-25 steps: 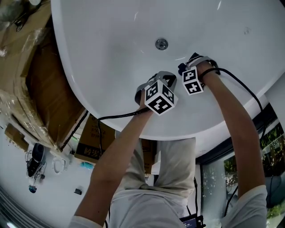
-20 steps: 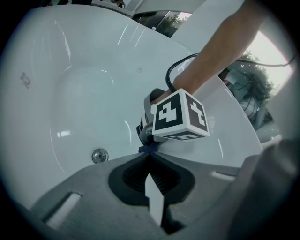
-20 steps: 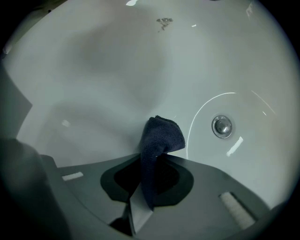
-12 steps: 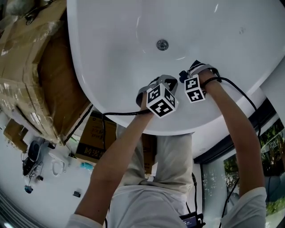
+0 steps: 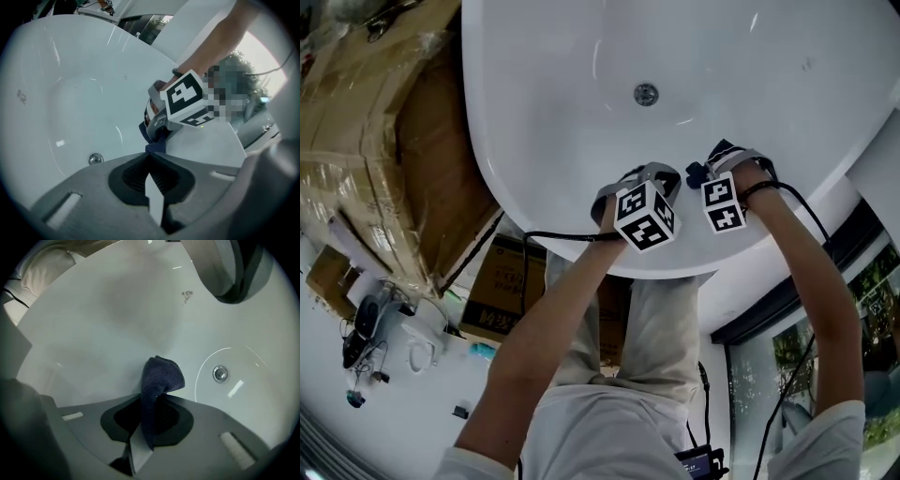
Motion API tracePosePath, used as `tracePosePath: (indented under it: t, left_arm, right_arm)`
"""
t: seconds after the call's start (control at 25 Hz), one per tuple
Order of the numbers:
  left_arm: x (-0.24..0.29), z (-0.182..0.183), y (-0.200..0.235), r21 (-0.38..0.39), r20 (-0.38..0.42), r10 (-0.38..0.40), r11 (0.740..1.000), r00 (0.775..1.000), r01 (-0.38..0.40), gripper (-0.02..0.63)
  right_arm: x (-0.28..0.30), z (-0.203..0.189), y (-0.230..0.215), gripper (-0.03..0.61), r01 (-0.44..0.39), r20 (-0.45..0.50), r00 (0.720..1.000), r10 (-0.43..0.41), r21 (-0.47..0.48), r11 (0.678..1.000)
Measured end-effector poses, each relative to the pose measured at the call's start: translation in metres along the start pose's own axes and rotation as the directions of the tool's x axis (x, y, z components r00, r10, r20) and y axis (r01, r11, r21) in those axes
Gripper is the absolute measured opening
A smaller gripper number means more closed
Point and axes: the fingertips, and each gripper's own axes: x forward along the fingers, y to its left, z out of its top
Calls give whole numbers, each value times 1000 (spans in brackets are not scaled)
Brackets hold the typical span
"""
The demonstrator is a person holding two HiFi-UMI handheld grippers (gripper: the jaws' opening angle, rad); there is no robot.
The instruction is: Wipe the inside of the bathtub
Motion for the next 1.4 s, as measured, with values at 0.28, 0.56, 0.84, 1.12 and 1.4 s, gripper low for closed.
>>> tracePosePath:
  t: [0.28,0.56,0.84,1.12,1.4]
  left_arm:
    - [-6,1,-2,28,14,3,1000,1000,-3,-5]
    - [-15,4,-6,53,16,-9,999,1000,8,-5]
    - [-16,12,-11,72,27,-17,997,1000,15,-5]
    - [-15,16,-10,77,39,-14,997,999,11,-5]
    - [-18,26,-1,67,54,-1,998,999,-3,-5]
  right_arm:
    - [-27,6,21,51,9,16,1000,-9,1,1000]
    - [-56,14,47,51,-22,21,1000,23,-27,999]
    - [-87,16,74,49,-60,12,998,61,-67,996]
    - [-118,11,98,51,-122,-23,993,120,-110,986]
    - [-137,16,90,51,-53,-2,999,54,-175,983]
